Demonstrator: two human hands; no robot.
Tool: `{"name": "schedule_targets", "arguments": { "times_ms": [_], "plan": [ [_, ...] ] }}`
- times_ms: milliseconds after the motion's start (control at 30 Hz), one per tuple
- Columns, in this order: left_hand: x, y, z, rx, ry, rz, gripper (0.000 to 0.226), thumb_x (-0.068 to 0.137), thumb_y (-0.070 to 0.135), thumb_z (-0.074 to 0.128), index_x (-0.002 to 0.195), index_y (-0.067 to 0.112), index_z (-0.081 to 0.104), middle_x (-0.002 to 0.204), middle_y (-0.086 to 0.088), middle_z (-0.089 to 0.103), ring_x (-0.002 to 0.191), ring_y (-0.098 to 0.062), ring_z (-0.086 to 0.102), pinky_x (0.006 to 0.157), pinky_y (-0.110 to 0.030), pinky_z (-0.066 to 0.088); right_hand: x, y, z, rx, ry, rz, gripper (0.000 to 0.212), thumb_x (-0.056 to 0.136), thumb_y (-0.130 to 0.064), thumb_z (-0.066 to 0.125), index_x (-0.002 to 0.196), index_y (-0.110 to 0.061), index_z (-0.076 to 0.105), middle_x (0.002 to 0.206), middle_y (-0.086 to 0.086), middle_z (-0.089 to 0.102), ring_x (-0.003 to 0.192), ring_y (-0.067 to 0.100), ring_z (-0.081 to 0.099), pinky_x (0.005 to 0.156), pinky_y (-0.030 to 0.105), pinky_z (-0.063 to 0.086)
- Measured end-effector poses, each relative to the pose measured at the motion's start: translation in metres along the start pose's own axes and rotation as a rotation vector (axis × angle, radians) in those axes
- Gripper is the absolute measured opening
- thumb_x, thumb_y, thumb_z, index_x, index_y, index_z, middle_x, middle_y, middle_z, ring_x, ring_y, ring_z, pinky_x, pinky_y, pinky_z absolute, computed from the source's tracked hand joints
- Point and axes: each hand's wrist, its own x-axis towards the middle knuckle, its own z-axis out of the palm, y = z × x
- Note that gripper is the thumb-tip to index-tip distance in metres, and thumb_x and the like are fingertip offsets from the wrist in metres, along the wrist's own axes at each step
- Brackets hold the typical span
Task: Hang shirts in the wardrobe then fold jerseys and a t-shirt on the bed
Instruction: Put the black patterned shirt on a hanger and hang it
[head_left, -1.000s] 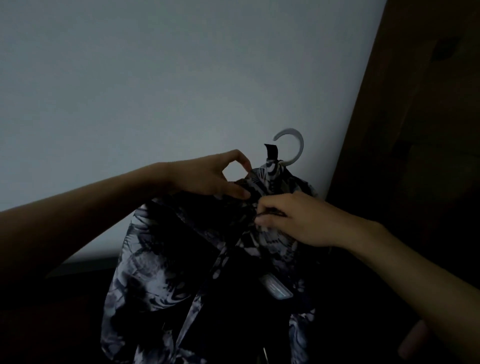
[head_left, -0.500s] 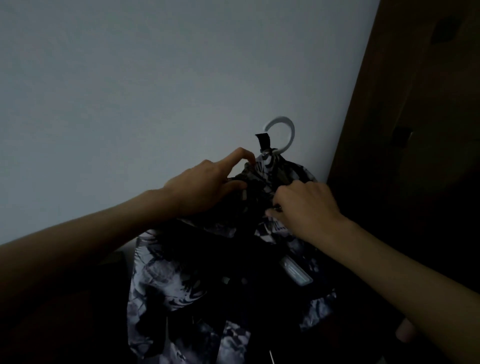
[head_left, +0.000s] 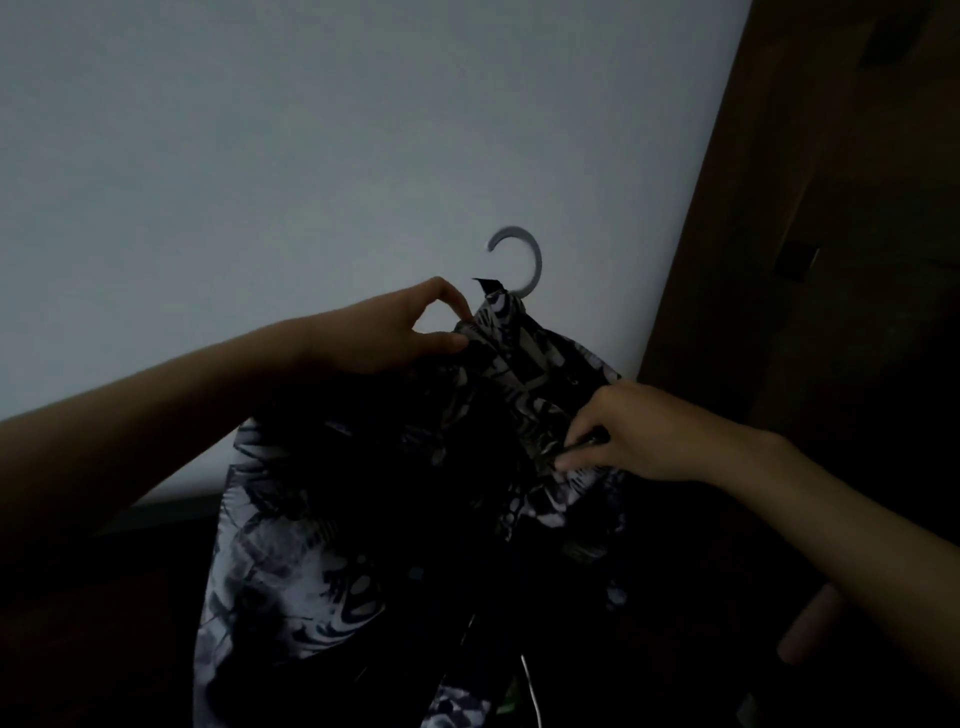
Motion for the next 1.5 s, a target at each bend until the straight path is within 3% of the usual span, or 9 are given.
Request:
{"name": "schedule_targets", "arguments": {
  "times_ms": [200,300,400,600,800,933,1233,1333,1500],
  "plan": [
    [0.003,0.003,-0.014,0.061,-0.025,-0.036,0.037,0.095,0.053,0.054,0.129,0.039,0.048,0.093,0.006,0.059,0.068,0.004,0.053,0.064,-0.019,0.039,-0.011,-0.014,-0.001,0.215,0.173,-0.108,0.021,0.080,-0.040,0.078,0.093,-0.024,0.081,0.090,-0.017,0.075,0.084,-0.002,0.068,0.081,0.025,0.055],
    [0.006,0.005,-0.017,0.068,-0.040,-0.036,0.037,0.095,0.053,0.054,0.129,0.039,0.049,0.105,0.002,0.063,0.081,-0.004,0.060,0.074,-0.024,0.044,-0.009,-0.024,-0.001,0.019,0.185,-0.119,0.023,0.083,-0.049,0.072,0.095,-0.030,0.078,0.087,-0.016,0.070,0.077,0.001,0.063,0.065,0.019,0.047],
    [0.003,0.013,-0.023,0.091,-0.043,-0.042,0.032,0.097,0.050,0.053,0.126,0.039,0.048,0.084,0.010,0.057,0.067,0.002,0.057,0.064,-0.014,0.041,-0.009,-0.023,-0.003,-0.167,0.173,-0.083,0.024,0.085,-0.054,0.068,0.096,-0.034,0.077,0.076,-0.018,0.067,0.066,0.000,0.058,0.053,0.015,0.035],
    [-0.012,0.010,-0.035,0.137,-0.072,0.015,0.032,0.094,0.061,0.044,0.124,0.051,0.043,0.096,0.004,0.069,0.084,-0.015,0.066,0.074,-0.026,0.049,-0.027,0.010,-0.034,-0.126,0.425,-0.071,0.048,0.078,-0.067,0.053,0.094,-0.028,0.077,0.091,-0.016,0.070,0.081,0.007,0.065,0.070,0.037,0.055],
    [-0.017,0.016,-0.043,0.245,-0.038,0.081,0.024,0.098,0.052,0.045,0.107,0.035,0.059,0.069,0.034,0.064,0.061,0.011,0.059,0.062,-0.015,0.038,-0.022,0.028,-0.052,-0.022,0.650,-0.103,0.028,0.083,-0.038,0.072,0.090,-0.012,0.078,0.080,-0.008,0.064,0.074,0.009,0.063,0.068,0.040,0.052],
    [-0.013,0.008,-0.046,0.204,-0.028,0.057,0.020,0.101,0.045,0.045,0.114,0.036,0.057,0.067,0.039,0.061,0.058,0.012,0.056,0.057,-0.009,0.037,-0.024,0.013,-0.057,0.184,0.463,-0.124,0.032,0.073,-0.045,0.072,0.087,-0.017,0.079,0.077,-0.016,0.064,0.077,0.000,0.063,0.068,0.011,0.043],
    [-0.005,0.001,-0.054,0.236,0.012,0.072,0.020,0.103,0.035,0.048,0.099,0.023,0.064,0.055,0.033,0.057,0.050,0.011,0.052,0.054,-0.003,0.037,-0.036,-0.013,-0.028,-0.298,-0.072,0.010,0.028,0.079,-0.063,0.068,0.098,-0.043,0.073,0.094,-0.022,0.071,0.088,-0.010,0.056,0.094,0.029,0.040],
    [-0.004,-0.001,-0.060,0.234,0.012,0.048,0.020,0.102,0.034,0.048,0.097,0.023,0.065,0.050,0.027,0.057,0.046,0.007,0.051,0.054,-0.004,0.039,-0.041,-0.023,-0.014,-0.306,-0.065,-0.048,0.029,0.084,-0.060,0.064,0.102,-0.039,0.072,0.081,-0.022,0.061,0.073,-0.014,0.045,0.085,0.026,0.040],
    [-0.003,-0.004,-0.066,0.249,0.024,0.016,0.019,0.100,0.042,0.048,0.093,0.034,0.063,0.054,0.025,0.059,0.052,0.009,0.054,0.054,-0.006,0.037,-0.037,-0.029,0.013,0.113,0.196,-0.085,0.013,0.086,-0.041,0.074,0.092,-0.030,0.074,0.088,-0.019,0.072,0.086,-0.006,0.065,0.077,0.019,0.053]
  ]
}}
